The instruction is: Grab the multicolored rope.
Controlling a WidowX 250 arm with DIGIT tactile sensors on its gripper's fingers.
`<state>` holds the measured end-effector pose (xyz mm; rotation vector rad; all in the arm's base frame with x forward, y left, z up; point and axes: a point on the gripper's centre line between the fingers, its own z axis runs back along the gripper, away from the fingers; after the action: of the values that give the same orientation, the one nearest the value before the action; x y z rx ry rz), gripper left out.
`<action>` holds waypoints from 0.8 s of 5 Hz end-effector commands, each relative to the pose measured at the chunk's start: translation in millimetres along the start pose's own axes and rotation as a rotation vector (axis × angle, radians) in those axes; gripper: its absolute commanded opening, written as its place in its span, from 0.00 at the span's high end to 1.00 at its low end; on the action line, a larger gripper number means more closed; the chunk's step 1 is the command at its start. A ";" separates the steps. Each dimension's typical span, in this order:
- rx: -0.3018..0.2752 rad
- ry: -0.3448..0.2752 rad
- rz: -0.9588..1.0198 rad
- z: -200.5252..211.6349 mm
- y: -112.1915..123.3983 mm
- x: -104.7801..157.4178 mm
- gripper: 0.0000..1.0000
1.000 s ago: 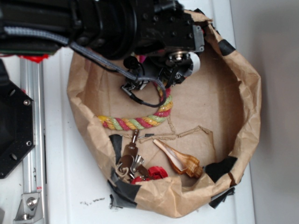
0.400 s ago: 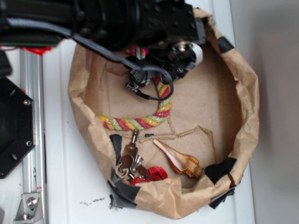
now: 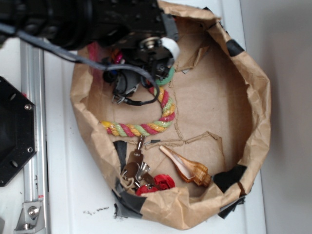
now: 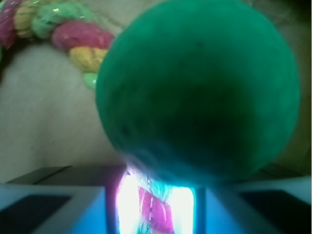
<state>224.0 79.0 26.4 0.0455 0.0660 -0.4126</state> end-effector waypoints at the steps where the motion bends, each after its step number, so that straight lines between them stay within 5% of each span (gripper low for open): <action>1: 0.028 -0.153 0.138 71.9 -29.6 13.4 1.00; 4: -0.021 -0.133 0.252 82.6 -34.8 35.1 1.00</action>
<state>233.4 42.8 95.4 -0.0058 -0.0206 -0.1371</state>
